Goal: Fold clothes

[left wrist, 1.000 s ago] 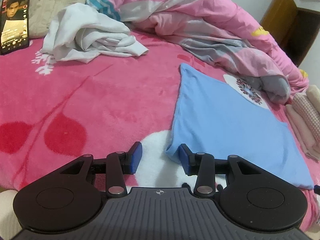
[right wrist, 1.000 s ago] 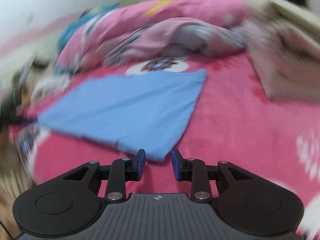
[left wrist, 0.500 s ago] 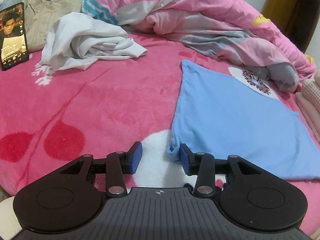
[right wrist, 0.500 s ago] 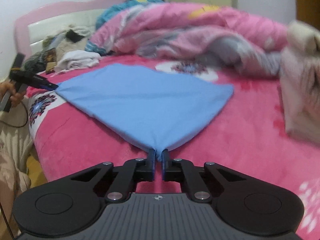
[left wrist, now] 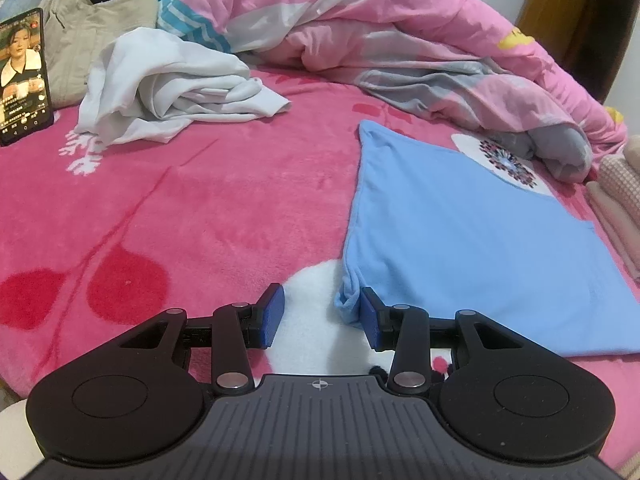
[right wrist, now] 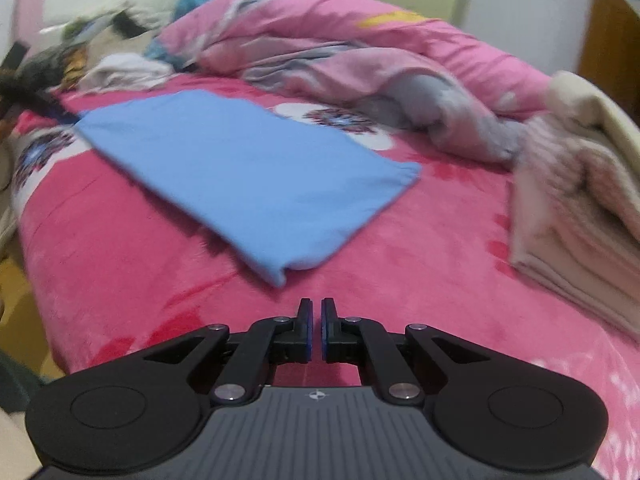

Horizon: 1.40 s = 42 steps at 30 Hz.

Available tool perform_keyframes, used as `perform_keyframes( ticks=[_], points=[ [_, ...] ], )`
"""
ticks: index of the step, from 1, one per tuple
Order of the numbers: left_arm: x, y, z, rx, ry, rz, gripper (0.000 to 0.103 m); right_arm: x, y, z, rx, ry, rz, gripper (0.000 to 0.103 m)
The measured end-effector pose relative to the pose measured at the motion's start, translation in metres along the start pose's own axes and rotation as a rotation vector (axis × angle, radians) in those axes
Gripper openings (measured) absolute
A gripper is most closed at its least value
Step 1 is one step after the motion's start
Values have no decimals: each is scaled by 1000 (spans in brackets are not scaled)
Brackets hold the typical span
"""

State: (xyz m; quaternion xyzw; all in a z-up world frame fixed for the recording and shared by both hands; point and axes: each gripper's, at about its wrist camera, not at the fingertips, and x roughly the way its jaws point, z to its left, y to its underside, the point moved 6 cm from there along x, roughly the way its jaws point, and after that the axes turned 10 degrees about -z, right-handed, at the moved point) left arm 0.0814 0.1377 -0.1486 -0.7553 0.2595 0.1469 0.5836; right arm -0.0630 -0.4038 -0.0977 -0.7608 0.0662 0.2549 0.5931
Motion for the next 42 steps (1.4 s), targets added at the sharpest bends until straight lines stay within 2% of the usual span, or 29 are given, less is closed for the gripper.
perform_keyframes(
  ticks=[2,5,9,12,14,17,20,22,25,29,34,37,39,42],
  points=[
    [-2,-2,3,-17,14,-3,41,-9,-7,-4,71,48,-24,5],
    [-10,-8,12,-58,12,-26,41,-17,-25,0,228,44,-92,6],
    [-17,-15,29,-133,12,-50,41,-2,-44,28,434,-74,-153,6],
    [-17,-14,31,-168,59,-43,41,18,-49,52,555,-161,-180,6],
    [-15,-13,29,-183,91,-33,41,32,-45,63,626,-188,-179,6],
    [-7,-9,23,-186,120,-13,41,49,-32,71,717,-184,-147,7],
    [0,-7,18,-189,132,-15,36,54,-19,74,746,-147,-124,7],
    [-2,-6,18,-197,124,-18,8,55,-14,71,770,-137,-122,7],
    [-6,-5,20,-210,111,-21,2,56,-12,69,792,-137,-127,6],
    [-4,-2,26,-212,64,-5,2,56,-9,69,798,-131,-128,6],
    [-5,1,30,-226,74,-16,10,54,-10,69,798,-123,-130,6],
    [-17,-5,34,-209,32,-60,14,48,-14,73,780,-123,-137,7],
    [-28,-13,32,-159,8,-113,18,45,-21,80,740,-132,-145,7],
    [-37,-25,15,-87,44,-163,26,46,-36,94,666,-132,-163,7]
  ],
)
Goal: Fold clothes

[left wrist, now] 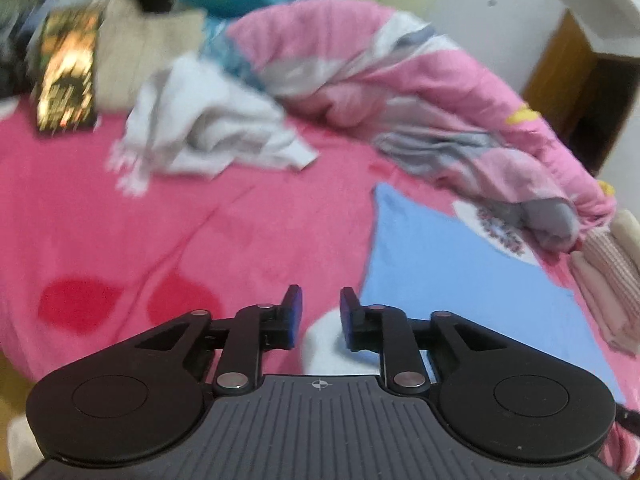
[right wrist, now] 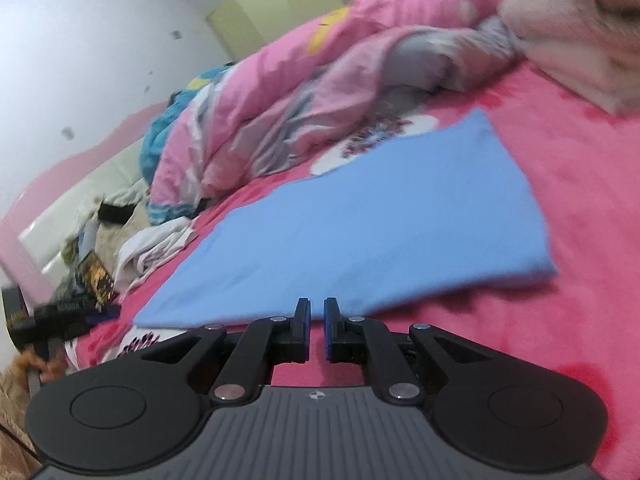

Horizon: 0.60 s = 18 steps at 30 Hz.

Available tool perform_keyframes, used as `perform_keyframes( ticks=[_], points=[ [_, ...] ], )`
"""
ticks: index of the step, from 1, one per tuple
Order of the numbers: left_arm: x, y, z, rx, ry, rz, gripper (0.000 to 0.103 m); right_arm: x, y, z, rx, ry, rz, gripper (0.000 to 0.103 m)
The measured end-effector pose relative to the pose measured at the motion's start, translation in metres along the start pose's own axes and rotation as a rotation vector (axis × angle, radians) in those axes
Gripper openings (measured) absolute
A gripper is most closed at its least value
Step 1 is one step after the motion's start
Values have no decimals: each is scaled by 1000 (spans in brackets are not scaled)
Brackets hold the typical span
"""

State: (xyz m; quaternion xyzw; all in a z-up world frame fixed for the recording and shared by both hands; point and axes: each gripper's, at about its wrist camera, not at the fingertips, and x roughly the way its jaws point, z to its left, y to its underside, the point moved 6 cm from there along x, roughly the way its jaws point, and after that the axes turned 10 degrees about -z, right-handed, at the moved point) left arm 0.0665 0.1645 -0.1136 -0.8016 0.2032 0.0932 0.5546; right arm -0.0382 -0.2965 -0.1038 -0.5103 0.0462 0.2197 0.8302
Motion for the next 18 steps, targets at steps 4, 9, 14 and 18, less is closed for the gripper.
perform_keyframes(
  ticks=[4,9,14,18],
  points=[
    [5,8,-39,100,91,19,37,15,-4,22,-122,64,-39,7],
    [25,42,-53,206,77,88,37,23,17,12,-147,182,16,6],
    [27,46,-43,179,101,77,37,2,6,12,-159,200,1,7],
    [29,44,-40,149,120,74,37,-5,-19,-18,-87,306,-83,7]
  ],
)
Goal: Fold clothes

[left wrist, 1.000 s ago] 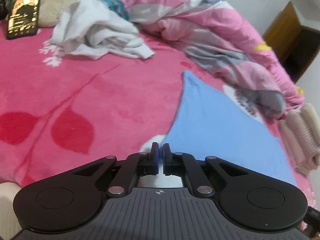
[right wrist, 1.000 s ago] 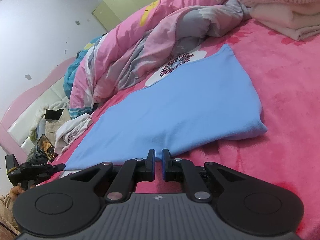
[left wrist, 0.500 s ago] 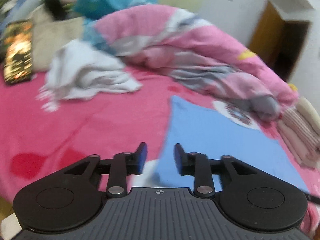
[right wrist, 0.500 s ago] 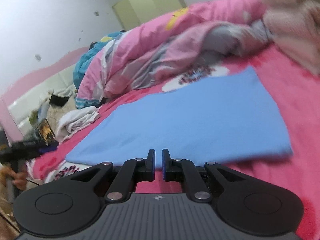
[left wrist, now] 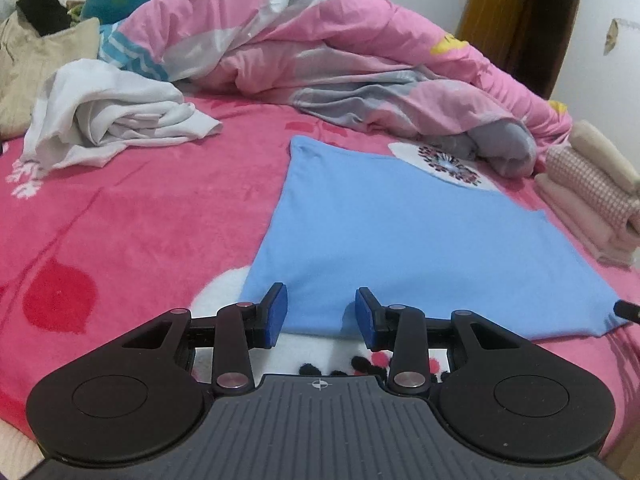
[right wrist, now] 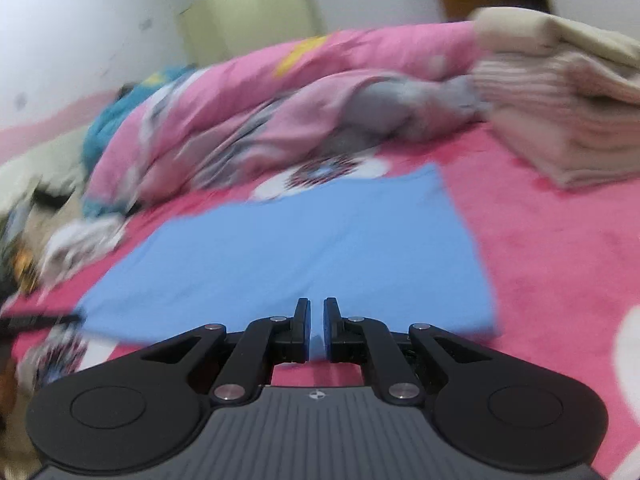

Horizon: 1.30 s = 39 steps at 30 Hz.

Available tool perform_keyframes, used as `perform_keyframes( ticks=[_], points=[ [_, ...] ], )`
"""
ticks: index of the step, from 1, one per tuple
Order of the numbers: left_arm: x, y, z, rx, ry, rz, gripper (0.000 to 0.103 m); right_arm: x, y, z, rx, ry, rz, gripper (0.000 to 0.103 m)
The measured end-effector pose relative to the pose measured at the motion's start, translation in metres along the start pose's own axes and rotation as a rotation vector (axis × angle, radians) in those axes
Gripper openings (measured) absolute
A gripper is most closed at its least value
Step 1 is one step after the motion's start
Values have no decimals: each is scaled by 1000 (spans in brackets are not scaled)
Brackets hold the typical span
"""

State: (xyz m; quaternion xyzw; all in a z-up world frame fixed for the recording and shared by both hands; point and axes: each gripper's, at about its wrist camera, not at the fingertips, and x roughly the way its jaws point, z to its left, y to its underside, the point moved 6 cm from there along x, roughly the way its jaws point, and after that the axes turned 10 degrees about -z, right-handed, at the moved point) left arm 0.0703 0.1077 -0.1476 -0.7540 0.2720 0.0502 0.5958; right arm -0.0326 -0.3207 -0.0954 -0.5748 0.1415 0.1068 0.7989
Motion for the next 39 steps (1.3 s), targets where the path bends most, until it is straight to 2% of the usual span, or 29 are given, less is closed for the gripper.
perform_keyframes(
  ticks=[2,5,6,8,9,13,17,19,22,24,26,28,29,33,36,37,39],
  points=[
    [-1,1,1,-11,12,-6,37,3,3,-28,54,98,22,5],
    [-5,-1,2,-13,24,-14,37,-13,4,-62,248,130,-4,5],
    [-6,-2,2,-10,27,-18,37,-20,1,-69,268,161,-20,5],
    [-11,-7,1,10,17,-38,37,-29,-8,-74,226,228,-47,7],
    [-13,-10,1,21,13,-49,38,-32,-13,-73,218,228,-60,7],
    [-10,-17,-13,50,81,-40,38,-17,-28,-45,187,91,-89,7],
    [8,-14,-35,129,112,-13,38,17,-21,-11,109,-16,-50,7],
    [19,-13,-31,163,56,-13,38,32,-12,-6,89,-34,-27,7],
    [24,-17,2,100,-31,24,37,35,-2,-29,97,48,7,5],
    [14,-27,19,72,-83,4,38,24,-5,-46,170,52,-9,5],
    [7,-39,24,112,-137,-23,38,12,-15,-59,184,95,-46,7],
    [7,-50,16,81,-87,-48,38,7,-24,-62,173,111,-66,7],
    [8,-55,12,62,-58,-60,38,10,-27,-61,189,90,-69,7],
    [38,-52,-31,59,97,-27,38,39,-30,-44,289,-59,-25,7],
    [67,-32,-45,80,118,51,38,66,-22,-48,346,-77,37,7],
    [75,-27,-43,82,95,69,38,70,-19,-57,382,-65,45,6],
    [75,-28,-28,33,77,59,38,69,-16,-83,491,-38,39,5]
  ],
)
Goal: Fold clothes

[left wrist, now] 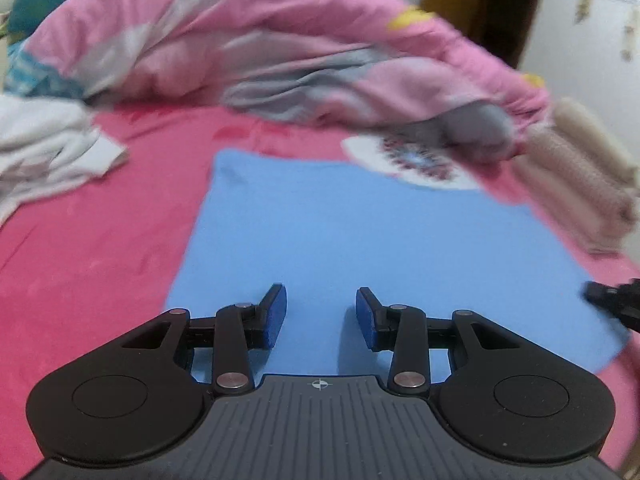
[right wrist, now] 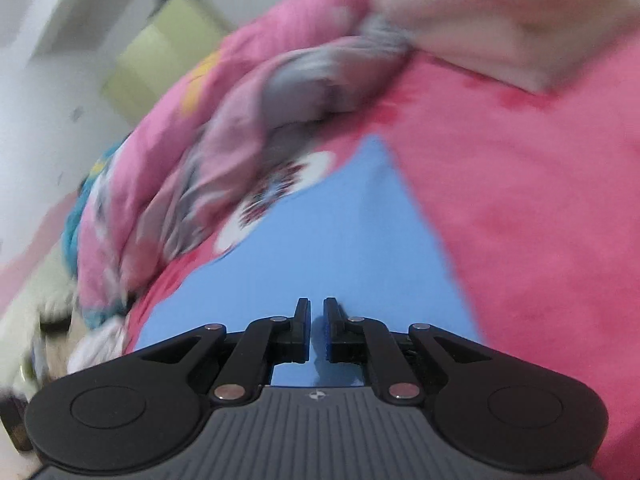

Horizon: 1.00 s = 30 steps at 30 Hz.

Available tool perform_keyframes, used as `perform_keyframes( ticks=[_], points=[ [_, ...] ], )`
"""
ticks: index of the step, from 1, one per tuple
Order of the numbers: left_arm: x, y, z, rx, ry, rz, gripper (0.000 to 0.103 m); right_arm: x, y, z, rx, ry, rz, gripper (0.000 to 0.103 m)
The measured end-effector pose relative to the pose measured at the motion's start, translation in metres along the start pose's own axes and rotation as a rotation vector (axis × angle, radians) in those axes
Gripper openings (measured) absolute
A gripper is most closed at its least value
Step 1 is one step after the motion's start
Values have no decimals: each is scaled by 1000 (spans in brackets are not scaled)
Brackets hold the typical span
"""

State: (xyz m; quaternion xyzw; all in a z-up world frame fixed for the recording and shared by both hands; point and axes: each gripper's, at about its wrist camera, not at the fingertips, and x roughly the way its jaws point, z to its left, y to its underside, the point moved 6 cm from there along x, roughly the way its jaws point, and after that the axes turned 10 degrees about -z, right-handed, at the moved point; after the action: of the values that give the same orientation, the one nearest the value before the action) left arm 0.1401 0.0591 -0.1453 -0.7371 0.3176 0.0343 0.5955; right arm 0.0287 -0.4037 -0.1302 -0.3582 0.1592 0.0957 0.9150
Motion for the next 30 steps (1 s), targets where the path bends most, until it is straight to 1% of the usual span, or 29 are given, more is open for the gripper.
perform_keyframes(
  ticks=[1,2,4,5,6,8,10,12,13,14,15,16,18,19,20,21,22,23,25,27,29,30],
  points=[
    [-4,-2,10,-40,3,-15,38,-4,-6,-12,63,1,-15,5],
    [-8,-5,20,-73,-9,-29,38,-9,-12,-21,91,28,-33,5],
    [-16,-11,38,-105,-69,-44,38,-19,-25,-30,56,106,-67,6],
    [-19,-14,45,-114,-103,-49,39,-23,-32,-32,45,125,-83,7],
    [-18,-18,47,-132,-96,-52,39,-24,-39,-28,42,117,-95,8],
    [-14,-27,47,-174,-61,-57,39,-19,-47,-15,30,76,-99,8],
    [-2,-30,33,-172,-2,-40,39,-1,-48,3,21,9,-68,8],
    [17,-26,17,-148,34,11,39,24,-36,20,25,-51,2,8],
    [29,-22,11,-130,29,44,39,39,-29,24,32,-69,46,8],
    [33,-21,13,-126,22,45,39,50,-24,25,37,-77,80,8],
    [36,-21,16,-125,16,37,39,58,-21,22,36,-71,101,8],
    [40,-21,19,-124,11,30,38,66,-23,14,35,-43,112,8],
    [39,-25,36,-191,21,24,36,72,-33,-13,85,-1,108,3],
    [37,-29,45,-209,-6,14,38,72,-41,-27,128,24,94,4],
    [35,-33,54,-199,-64,4,38,67,-48,-37,155,62,73,4],
    [33,-37,60,-184,-111,-6,39,62,-56,-42,150,93,52,4],
    [31,-42,65,-179,-132,-17,40,57,-64,-41,134,101,31,7],
    [30,-48,68,-192,-124,-31,40,53,-70,-37,118,98,14,7],
    [33,-58,64,-214,-73,-47,40,49,-80,-25,91,77,-6,8],
    [45,-60,48,-199,-15,-35,41,59,-78,-8,77,19,31,8],
    [64,-56,31,-173,27,8,42,78,-70,6,60,-24,98,8],
    [73,-53,29,-167,18,20,42,88,-68,7,51,-23,120,8]
  ],
)
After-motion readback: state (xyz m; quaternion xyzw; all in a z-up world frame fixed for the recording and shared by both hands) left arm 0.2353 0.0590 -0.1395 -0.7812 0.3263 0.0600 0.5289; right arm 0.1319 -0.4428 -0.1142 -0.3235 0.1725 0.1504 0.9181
